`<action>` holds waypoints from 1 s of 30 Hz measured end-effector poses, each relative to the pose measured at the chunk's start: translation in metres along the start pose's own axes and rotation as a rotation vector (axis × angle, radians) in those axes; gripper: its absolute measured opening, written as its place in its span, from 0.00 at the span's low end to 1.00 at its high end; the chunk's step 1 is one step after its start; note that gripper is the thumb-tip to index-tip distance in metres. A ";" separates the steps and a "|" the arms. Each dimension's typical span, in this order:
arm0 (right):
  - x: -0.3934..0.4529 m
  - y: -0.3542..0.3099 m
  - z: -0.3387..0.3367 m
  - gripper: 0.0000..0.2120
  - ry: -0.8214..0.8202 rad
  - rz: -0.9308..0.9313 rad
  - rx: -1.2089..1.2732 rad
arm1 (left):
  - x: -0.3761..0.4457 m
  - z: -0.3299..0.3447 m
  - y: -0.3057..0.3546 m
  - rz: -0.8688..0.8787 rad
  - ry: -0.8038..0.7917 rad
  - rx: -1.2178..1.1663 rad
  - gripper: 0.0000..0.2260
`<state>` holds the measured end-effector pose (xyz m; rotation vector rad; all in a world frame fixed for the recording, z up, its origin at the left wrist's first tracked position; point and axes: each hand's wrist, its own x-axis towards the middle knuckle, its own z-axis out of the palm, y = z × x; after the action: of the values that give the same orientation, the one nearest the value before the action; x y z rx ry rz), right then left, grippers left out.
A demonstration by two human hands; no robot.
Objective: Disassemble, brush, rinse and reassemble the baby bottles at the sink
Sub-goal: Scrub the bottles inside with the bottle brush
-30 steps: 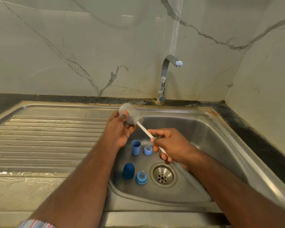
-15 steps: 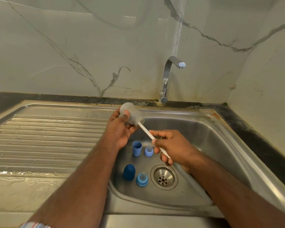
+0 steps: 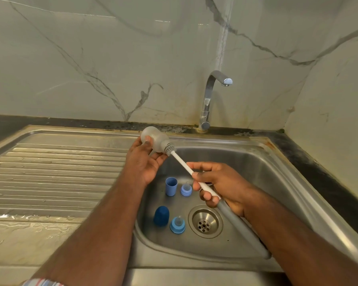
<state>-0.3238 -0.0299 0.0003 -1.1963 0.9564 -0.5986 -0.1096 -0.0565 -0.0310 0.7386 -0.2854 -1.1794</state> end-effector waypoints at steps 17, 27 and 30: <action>0.004 0.003 0.011 0.14 0.019 0.079 0.166 | 0.000 0.003 -0.008 -0.118 0.028 0.067 0.14; 0.001 0.001 0.020 0.15 0.038 -0.006 0.128 | 0.001 0.002 -0.008 -0.153 -0.111 -0.115 0.16; -0.001 0.004 0.022 0.20 0.187 -0.216 -0.561 | 0.001 0.003 -0.007 -0.153 -0.094 -0.132 0.16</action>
<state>-0.3056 -0.0167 -0.0013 -1.7824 1.2076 -0.6417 -0.1157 -0.0598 -0.0332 0.5983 -0.2296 -1.3670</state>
